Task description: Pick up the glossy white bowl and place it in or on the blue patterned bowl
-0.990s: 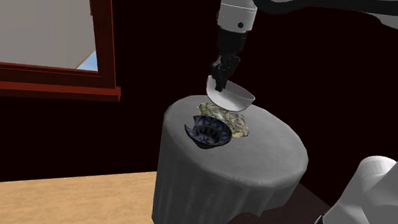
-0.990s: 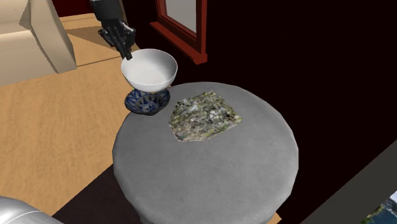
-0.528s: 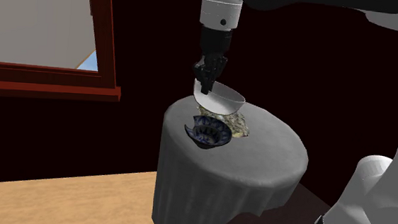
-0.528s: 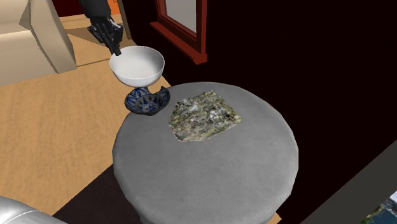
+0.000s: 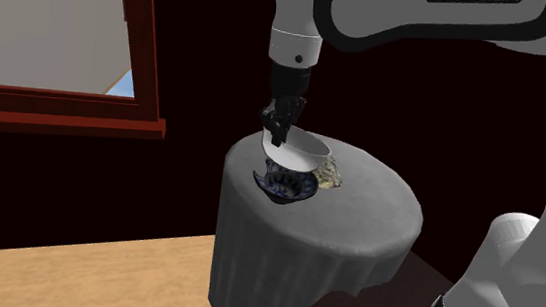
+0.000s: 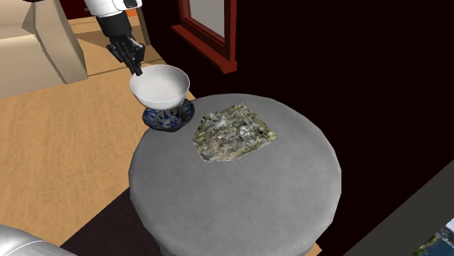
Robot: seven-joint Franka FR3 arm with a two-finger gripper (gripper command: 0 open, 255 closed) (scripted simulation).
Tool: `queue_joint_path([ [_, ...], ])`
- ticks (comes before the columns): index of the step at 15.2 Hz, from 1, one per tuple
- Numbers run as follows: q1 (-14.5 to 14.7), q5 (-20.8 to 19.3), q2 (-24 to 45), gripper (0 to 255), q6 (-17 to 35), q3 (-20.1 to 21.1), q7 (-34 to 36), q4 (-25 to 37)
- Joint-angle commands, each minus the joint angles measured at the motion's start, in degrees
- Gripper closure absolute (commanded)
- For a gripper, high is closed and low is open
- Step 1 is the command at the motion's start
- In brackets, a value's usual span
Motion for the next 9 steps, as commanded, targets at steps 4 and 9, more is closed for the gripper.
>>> queue_joint_path([
  [4, 0.0, 0.0, -0.1, 255, 3.9, 0.0, 0.3, -3.9],
  [9, 0.0, -0.2, 0.1, 255, 7.7, 0.0, 0.7, -7.6],
])
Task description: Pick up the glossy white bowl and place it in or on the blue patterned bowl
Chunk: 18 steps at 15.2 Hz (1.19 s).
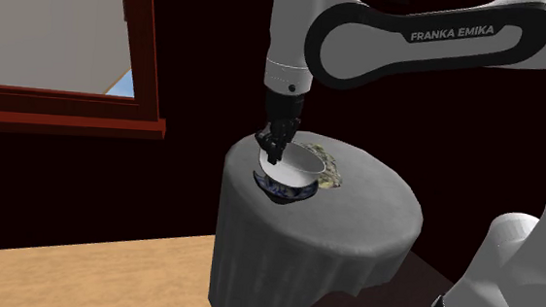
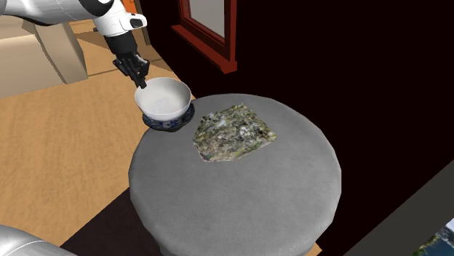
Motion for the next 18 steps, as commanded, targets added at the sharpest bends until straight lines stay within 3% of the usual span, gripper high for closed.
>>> queue_joint_path([
  [1, 0.0, -0.1, 0.1, 255, 1.5, 0.0, 0.2, -1.4],
  [10, 0.0, -0.1, 0.2, 255, 2.4, 0.0, 0.3, -2.2],
  [11, 0.0, -0.1, 0.2, 0, 2.4, 0.0, 0.3, -2.2],
  [16, 0.0, -0.1, 0.2, 0, 2.4, 0.0, 0.3, -2.2],
  [18, 0.1, 0.0, 0.0, 0, -1.4, 0.2, 0.2, 1.4],
])
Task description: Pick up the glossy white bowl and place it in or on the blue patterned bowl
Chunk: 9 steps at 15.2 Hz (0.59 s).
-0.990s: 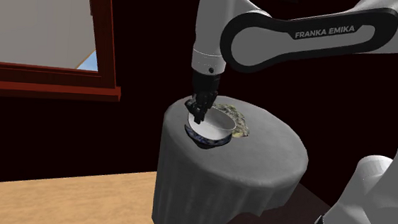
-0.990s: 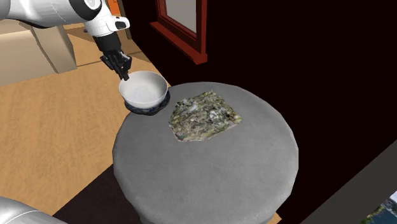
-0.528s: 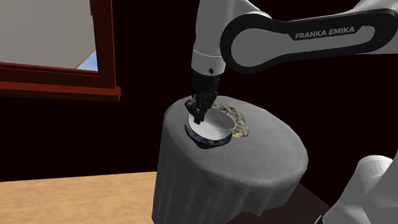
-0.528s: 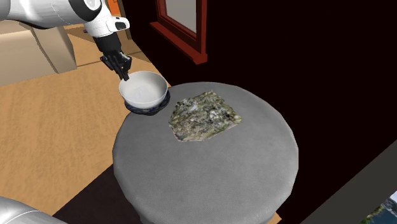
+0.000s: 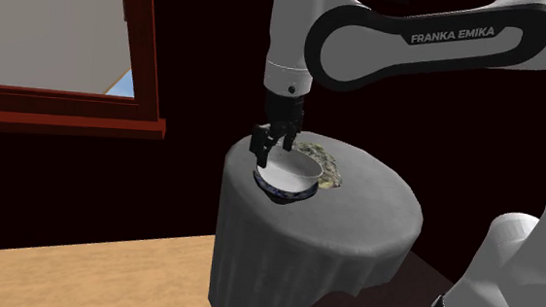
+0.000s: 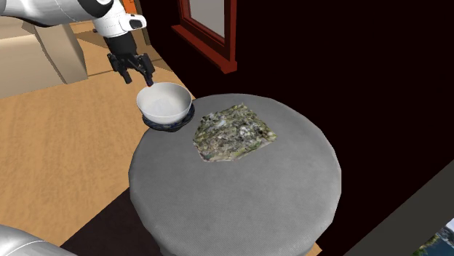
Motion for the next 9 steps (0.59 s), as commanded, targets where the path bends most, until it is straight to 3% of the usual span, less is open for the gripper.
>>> queue_joint_path([
  [1, 0.1, 0.1, 0.1, 0, -3.7, 0.1, -0.1, 3.7],
  [9, 0.2, 0.1, 0.2, 0, -5.2, 0.2, -0.1, 5.3],
])
